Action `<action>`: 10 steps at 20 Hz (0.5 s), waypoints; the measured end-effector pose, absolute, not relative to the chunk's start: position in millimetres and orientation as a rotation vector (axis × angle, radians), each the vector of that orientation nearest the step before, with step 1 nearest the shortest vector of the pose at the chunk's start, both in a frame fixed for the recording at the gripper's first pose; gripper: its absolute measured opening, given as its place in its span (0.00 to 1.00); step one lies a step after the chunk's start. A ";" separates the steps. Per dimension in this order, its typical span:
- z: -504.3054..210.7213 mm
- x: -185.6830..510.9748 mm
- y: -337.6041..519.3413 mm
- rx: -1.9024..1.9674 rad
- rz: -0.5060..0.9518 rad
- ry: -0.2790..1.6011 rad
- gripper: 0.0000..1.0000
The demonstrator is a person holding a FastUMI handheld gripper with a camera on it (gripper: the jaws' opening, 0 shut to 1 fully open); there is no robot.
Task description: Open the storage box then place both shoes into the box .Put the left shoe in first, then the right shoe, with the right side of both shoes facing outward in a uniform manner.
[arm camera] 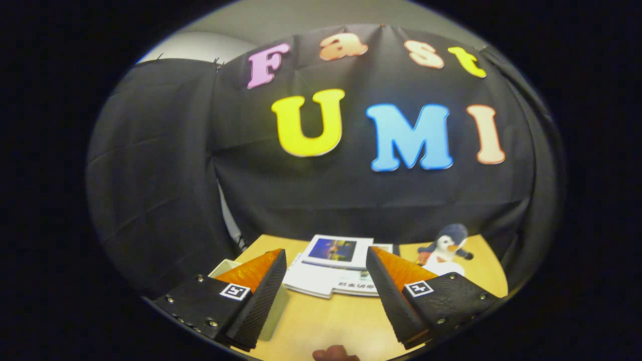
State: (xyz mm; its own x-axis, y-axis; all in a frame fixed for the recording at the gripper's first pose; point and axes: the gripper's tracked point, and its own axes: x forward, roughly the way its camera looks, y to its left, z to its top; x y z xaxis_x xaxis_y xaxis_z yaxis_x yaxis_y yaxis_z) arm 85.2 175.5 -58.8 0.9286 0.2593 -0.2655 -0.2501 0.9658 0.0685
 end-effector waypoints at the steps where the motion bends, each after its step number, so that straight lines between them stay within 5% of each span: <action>1: -44.8 79.3 155.9 0.034 0.224 0.221 0.96; 10: -10.2 63.2 28.0 0.065 0.044 0.046 0.96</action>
State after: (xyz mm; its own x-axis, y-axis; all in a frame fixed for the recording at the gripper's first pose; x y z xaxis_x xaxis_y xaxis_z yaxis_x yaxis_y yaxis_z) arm 63.2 28.0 -10.2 0.9980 0.0458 -0.0444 -0.0428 0.9969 0.0660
